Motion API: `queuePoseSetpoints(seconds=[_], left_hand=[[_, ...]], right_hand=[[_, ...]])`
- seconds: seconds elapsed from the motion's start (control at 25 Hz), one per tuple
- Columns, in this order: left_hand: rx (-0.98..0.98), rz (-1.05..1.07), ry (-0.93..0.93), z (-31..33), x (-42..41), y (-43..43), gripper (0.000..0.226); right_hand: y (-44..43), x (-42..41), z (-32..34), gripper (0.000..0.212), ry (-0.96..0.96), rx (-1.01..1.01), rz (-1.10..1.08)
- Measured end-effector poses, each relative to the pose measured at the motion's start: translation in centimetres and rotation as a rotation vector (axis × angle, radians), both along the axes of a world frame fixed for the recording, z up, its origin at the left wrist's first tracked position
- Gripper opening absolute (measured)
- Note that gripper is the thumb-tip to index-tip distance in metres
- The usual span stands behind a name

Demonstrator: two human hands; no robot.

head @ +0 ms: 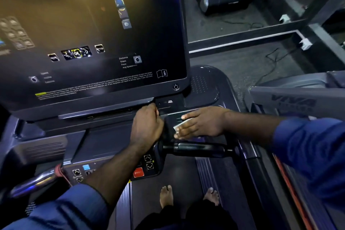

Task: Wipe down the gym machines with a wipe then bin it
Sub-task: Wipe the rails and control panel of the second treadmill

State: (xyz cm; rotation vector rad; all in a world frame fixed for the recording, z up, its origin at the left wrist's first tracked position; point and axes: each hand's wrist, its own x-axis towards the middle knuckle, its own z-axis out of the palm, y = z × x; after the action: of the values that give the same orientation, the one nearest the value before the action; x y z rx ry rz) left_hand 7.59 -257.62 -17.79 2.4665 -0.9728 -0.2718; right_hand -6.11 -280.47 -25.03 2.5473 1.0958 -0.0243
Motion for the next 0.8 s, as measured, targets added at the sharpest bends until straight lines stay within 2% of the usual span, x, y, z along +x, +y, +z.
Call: queuePoseSetpoints(seconds=[0.16,0.24,0.36,0.56,0.68,0.8], left_hand=[[-0.001,-0.007,-0.013,-0.3,0.0,0.0,0.009],[0.005,-0.005,-0.016,-0.4,0.1,-0.1,0.008],[0.009,-0.046,-0.032,-0.3,-0.1,-0.1,0.007],[0.028,-0.355,-0.063,-0.7,-0.3,-0.8,0.014],[0.01,-0.373,-0.039,-1.0,0.1,-0.8,0.014],[-0.005,-0.377,-0.048,-1.4,0.3,-0.9,0.016]], right_hand=[[1.4,-0.4,-1.1,0.056,-0.096,0.135,-0.184],[2.2,-0.9,-2.1,0.053,-0.067,0.155,-0.137],[2.4,-1.2,-1.7,0.051,0.03,0.076,-0.115],[1.0,-3.9,1.6,0.058,0.158,-0.004,-0.259],[-0.4,-5.6,4.9,0.05,0.305,-0.12,-0.372],[-1.3,-7.3,7.4,0.05,0.36,-0.159,-0.521]])
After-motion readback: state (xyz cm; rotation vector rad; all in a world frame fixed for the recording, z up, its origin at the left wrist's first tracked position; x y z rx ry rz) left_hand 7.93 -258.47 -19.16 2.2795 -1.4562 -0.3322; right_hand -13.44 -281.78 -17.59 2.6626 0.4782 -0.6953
